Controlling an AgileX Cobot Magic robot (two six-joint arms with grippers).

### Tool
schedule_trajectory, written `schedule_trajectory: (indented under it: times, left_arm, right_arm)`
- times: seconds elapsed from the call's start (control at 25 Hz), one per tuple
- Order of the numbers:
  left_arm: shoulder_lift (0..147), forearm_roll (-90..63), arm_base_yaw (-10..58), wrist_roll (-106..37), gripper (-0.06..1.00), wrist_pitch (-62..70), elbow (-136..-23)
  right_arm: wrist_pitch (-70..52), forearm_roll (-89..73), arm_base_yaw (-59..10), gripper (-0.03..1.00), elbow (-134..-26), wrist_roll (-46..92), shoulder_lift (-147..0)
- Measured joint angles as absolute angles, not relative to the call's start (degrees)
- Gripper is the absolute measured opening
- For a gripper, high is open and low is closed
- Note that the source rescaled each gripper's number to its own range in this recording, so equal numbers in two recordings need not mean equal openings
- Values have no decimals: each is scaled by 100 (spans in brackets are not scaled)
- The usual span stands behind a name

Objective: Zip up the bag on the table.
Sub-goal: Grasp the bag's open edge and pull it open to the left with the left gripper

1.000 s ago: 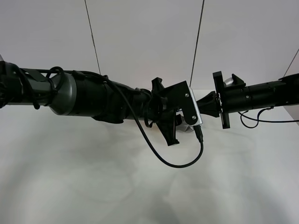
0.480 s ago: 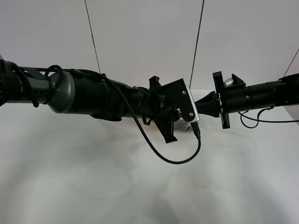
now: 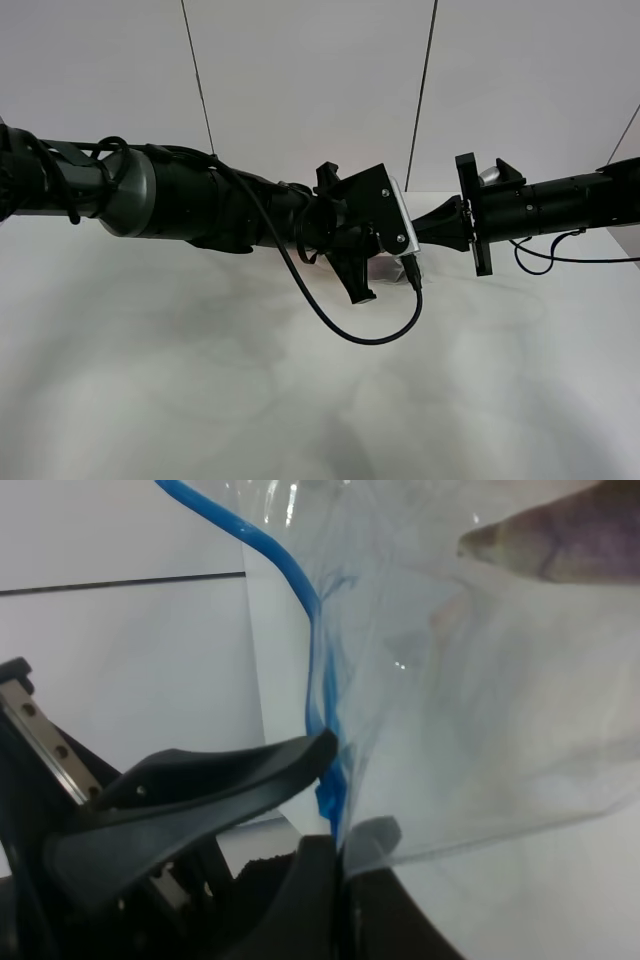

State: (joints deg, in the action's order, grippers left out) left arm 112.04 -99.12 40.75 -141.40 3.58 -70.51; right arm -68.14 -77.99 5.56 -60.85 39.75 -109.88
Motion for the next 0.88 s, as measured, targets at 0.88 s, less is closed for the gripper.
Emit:
schedule_trajectory:
  times: [0.88]
  left_arm:
    - [11345,-9912,4075,-14140,28,266,-7058]
  right_arm:
    - [-6814,-7798,556,0,-6085,3975,-10988]
